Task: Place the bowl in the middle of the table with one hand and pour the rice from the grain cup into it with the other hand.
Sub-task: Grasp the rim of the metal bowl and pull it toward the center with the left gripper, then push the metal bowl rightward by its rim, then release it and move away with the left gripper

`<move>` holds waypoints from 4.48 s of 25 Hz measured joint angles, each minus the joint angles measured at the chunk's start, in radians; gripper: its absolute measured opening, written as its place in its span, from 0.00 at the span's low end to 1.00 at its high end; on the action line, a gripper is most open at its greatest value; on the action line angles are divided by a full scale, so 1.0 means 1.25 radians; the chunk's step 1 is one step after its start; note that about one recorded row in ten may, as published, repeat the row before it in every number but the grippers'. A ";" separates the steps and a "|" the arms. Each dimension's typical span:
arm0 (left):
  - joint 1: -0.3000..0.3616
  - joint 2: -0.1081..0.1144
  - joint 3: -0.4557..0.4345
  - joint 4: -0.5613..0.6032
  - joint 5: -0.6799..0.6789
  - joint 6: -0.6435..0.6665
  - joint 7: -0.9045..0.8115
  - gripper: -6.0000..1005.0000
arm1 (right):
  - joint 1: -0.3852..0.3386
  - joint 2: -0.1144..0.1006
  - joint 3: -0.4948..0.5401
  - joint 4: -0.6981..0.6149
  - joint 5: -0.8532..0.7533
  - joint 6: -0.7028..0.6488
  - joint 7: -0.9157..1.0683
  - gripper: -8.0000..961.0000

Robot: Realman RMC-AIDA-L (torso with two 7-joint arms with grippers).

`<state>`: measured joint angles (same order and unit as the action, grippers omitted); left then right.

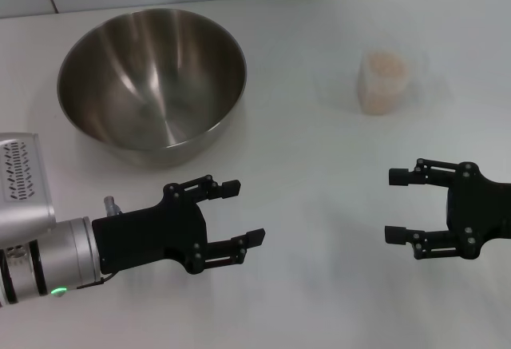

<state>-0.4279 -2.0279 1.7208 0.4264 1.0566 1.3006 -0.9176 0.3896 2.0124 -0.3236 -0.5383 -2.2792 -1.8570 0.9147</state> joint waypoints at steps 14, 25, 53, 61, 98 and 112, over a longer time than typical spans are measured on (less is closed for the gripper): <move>0.063 -0.006 -0.093 0.118 -0.009 0.135 -0.003 0.77 | -0.002 0.000 0.004 0.000 0.000 0.000 0.000 0.85; 0.111 -0.015 -0.375 0.624 0.373 -0.267 -0.740 0.76 | -0.004 0.006 0.004 -0.001 0.000 0.000 0.000 0.85; -0.210 0.007 -0.589 0.262 0.965 -0.285 -1.104 0.76 | 0.000 0.012 0.002 -0.001 0.000 0.001 0.000 0.85; -0.204 -0.001 -0.586 0.254 0.965 -0.269 -1.096 0.76 | 0.001 0.012 0.003 -0.001 0.000 0.001 0.000 0.85; -0.349 -0.035 -0.601 0.181 0.926 -0.232 -1.048 0.07 | 0.005 0.012 0.000 -0.001 0.000 0.005 0.000 0.85; -0.341 -0.035 -0.538 0.137 0.806 -0.315 -0.967 0.14 | 0.006 0.013 0.005 -0.001 0.000 0.005 0.000 0.85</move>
<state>-0.8541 -2.0711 1.0489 0.5978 2.0646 0.9066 -2.1260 0.3972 2.0292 -0.3171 -0.5399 -2.2793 -1.8509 0.9150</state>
